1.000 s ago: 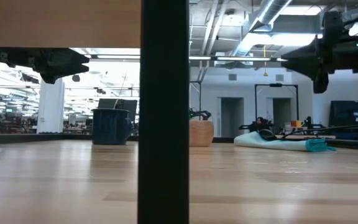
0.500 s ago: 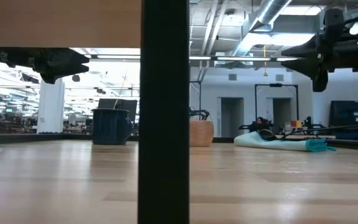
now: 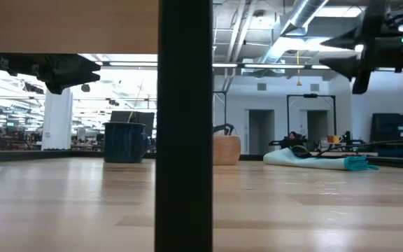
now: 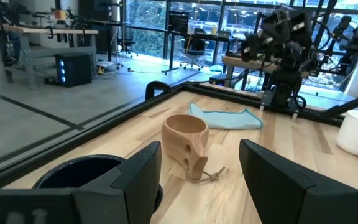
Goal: Stack small to large cups/mugs on shelf
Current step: Put the brown mug on the shelf
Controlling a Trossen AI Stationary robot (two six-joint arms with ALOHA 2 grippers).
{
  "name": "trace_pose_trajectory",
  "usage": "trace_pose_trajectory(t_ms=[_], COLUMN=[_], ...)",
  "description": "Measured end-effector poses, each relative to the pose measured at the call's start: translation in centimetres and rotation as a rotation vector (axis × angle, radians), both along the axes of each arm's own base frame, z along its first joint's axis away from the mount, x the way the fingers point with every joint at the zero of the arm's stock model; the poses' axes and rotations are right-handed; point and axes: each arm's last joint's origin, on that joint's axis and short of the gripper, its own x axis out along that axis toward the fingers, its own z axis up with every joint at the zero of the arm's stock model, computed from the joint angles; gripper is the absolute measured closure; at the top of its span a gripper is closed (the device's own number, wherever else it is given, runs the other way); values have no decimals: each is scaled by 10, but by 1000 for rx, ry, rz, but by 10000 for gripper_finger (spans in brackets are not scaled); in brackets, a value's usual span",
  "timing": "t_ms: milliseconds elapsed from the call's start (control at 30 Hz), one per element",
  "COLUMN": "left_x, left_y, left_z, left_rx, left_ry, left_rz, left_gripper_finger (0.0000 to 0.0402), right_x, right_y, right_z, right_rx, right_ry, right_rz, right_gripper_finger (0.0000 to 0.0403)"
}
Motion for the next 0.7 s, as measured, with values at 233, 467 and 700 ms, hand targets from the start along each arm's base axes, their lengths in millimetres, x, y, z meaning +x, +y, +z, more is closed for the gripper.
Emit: trace_pose_trajectory(t_ms=[233, 467, 700], left_x=[0, 0, 0], left_y=[0, 0, 0], left_z=[0, 0, 0], left_rx=[0, 0, 0], left_ry=[0, 0, 0], left_rz=[0, 0, 0], left_gripper_finger=[193, 193, 193], right_x=[-3, 12, 46], right_y=[3, 1, -9], right_z=[38, 88, 125], right_rx=[-124, -267, -287], right_ry=[-11, 96, 335], right_rz=[37, 36, 43], right_gripper_finger=[182, 190, 190])
